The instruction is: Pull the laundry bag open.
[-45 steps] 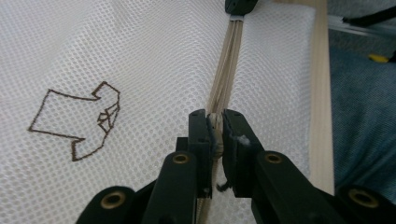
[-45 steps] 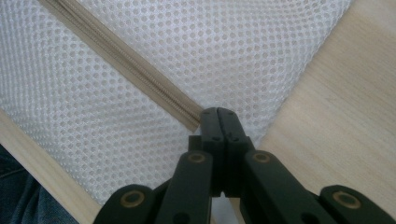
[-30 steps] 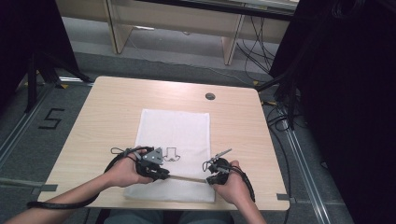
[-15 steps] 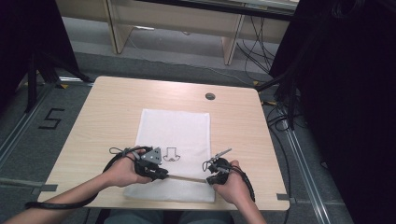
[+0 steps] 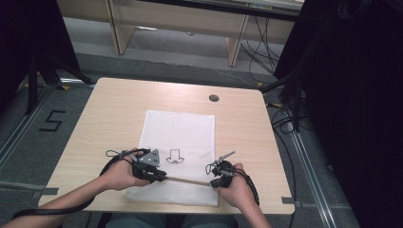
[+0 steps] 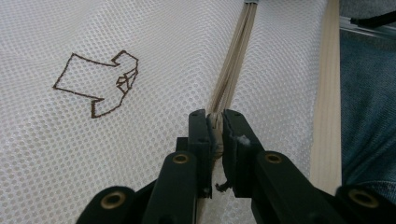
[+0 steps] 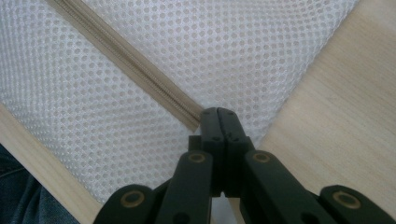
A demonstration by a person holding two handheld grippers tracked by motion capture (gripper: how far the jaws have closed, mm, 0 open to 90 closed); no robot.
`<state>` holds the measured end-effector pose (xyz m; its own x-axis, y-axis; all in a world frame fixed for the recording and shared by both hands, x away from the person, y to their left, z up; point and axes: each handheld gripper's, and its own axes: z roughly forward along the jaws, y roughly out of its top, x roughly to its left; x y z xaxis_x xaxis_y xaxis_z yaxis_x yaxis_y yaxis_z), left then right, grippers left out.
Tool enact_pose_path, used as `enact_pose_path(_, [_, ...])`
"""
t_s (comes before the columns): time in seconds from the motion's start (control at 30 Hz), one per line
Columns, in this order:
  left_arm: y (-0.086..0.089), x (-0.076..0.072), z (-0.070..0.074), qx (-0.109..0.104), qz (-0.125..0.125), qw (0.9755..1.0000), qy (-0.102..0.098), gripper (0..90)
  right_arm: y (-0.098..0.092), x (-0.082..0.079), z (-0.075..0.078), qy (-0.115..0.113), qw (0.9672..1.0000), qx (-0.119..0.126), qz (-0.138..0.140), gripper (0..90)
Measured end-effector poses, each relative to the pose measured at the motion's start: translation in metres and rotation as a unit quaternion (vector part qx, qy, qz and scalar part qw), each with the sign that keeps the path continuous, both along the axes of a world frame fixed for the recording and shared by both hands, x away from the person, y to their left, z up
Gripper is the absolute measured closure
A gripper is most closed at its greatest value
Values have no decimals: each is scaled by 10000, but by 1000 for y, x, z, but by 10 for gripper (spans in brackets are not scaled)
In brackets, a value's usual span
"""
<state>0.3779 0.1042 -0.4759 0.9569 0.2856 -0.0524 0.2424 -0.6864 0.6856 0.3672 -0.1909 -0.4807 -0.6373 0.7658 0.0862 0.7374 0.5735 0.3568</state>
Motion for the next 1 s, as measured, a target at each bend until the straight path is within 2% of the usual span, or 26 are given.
enact_pose_path(0.43, [1,-1,1,-48,22,10000,16,820,0,0,0,-37,10000,7,47,900])
enact_pose_path(0.47, [1,-1,1,-56,30,10000,24,820,1,-1,0,7,10000,8,-34,900])
enact_pose_path(0.67, [2,0,0,-62,23,10000,26,820,-1,1,0,-31,10000,11,64,900])
enact_pose_path(0.7, [2,0,0,-66,14,10000,30,820,0,0,0,-16,10000,14,37,900])
enact_pose_path(0.73, [1,-1,-1,-154,69,9998,80,820,0,0,0,0,10000,10,-12,900])
enact_pose_path(1.0, [2,-2,-2,-143,35,9999,65,820,0,-1,0,-7,10000,9,-15,900])
